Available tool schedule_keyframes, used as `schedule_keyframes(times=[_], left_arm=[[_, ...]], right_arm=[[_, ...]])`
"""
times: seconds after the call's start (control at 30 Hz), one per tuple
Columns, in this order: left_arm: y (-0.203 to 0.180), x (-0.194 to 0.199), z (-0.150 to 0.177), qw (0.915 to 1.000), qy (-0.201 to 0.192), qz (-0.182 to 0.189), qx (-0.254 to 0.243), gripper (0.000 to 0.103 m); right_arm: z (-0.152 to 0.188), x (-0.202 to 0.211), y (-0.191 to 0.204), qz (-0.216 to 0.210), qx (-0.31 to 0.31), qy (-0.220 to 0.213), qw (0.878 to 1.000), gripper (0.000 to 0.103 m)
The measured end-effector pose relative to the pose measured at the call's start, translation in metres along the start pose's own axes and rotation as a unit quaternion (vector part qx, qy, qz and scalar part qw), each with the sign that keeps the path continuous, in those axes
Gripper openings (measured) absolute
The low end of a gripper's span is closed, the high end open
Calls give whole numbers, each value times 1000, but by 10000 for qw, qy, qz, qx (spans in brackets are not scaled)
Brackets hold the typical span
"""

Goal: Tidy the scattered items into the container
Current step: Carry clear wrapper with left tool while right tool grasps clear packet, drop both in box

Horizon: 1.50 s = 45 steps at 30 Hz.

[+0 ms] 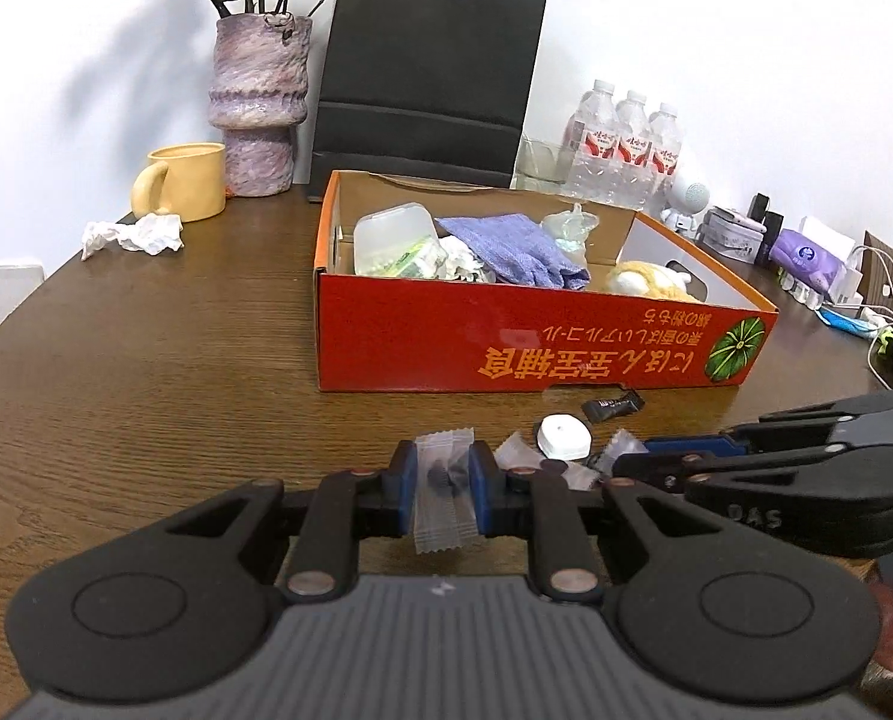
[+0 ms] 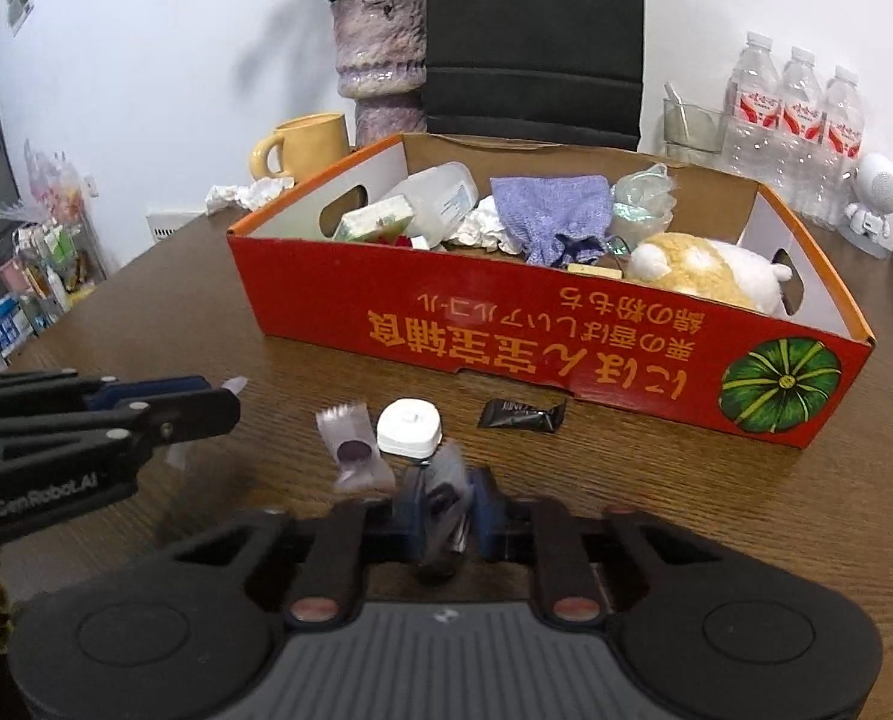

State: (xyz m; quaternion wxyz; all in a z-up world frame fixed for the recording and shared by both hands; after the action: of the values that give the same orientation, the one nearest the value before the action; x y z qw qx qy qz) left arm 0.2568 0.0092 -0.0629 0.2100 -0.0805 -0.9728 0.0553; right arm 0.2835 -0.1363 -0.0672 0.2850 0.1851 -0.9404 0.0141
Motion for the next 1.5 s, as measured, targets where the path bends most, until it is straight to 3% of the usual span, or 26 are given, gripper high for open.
schedule_keyframes(times=[0.6, 0.8, 1.03, 1.17, 1.3, 1.5], left_arm=[[-14, 11, -15, 9997, -181, 139, -24, 19], [-24, 8, -74, 9967, -728, 352, -87, 19], [-38, -46, -134, 9944, -952, 460, 63, 19], [-37, -96, -137, 9955, -758, 334, 453, 19], [-34, -141, -120, 9974, -347, 214, 593, 19], [-29, -170, -94, 9983, 174, 190, 526, 19]], right_arm=[[-24, 36, -10, -125, -119, -540, 9984, 15], [-72, 49, -25, -102, -70, -1029, 9946, 15], [-129, 20, -67, 219, -168, -1253, 9917, 15], [-144, -20, -89, 497, -226, -1218, 9911, 15], [-141, -64, -106, 499, -510, -988, 9925, 15], [-128, -105, -116, 554, -631, -756, 9936, 15]])
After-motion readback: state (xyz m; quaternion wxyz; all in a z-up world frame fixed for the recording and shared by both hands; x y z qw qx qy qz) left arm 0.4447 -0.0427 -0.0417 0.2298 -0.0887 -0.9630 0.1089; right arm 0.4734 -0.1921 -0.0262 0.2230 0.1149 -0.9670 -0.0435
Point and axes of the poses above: each gripper's, at about its wrist camera, not at the fingertips, and x roughly against the way its jaws point, y to its left, z to its underside, the point moved 9 cm from there along -x, roughly the way its jaws point, and after that the axes turned 11 degrees about -y, right-handed, at the moved point
